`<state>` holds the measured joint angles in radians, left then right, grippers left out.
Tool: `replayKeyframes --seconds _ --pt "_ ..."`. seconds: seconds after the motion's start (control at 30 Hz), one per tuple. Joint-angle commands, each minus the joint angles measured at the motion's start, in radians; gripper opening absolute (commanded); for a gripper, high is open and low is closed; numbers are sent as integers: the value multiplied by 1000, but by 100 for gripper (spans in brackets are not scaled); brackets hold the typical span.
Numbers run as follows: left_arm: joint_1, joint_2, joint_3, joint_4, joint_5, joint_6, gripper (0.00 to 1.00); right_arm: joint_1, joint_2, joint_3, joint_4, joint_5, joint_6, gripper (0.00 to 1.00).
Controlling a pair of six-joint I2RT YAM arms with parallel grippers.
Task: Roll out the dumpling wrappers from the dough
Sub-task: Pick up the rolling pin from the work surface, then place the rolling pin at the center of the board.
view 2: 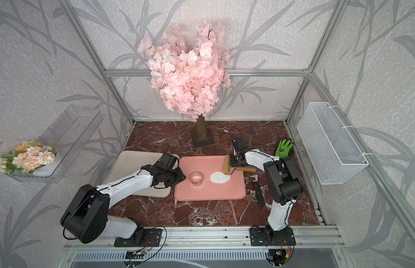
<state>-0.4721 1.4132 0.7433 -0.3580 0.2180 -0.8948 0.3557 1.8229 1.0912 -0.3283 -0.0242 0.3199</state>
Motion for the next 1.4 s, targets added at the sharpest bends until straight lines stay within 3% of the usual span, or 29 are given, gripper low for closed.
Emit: replayKeyframes --seconds 0.0,0.07,0.27,0.53,0.9,1.17,1.23,1.37 --pt "-3 6 -12 8 2 -11 40 3 19 23 -21 19 -8 29" --pt "-2 8 -11 5 1 -11 40 4 12 17 -10 34 -7 16" --pt "-3 13 -10 5 0 -10 39 -2 -75 -23 49 115 13 1" --pt "-3 15 -19 10 0 -13 40 -87 -187 -57 62 201 83 0" --pt "-3 9 -11 14 5 -15 40 -345 -226 -179 124 270 340 0" --pt "-3 -6 -11 4 3 -14 39 -397 -215 -201 156 293 409 0" --pt "-3 -7 -8 2 5 -14 40 -403 -201 -189 128 283 425 7" --pt "-3 -14 1 -3 5 -13 40 -405 -199 -174 70 268 435 38"
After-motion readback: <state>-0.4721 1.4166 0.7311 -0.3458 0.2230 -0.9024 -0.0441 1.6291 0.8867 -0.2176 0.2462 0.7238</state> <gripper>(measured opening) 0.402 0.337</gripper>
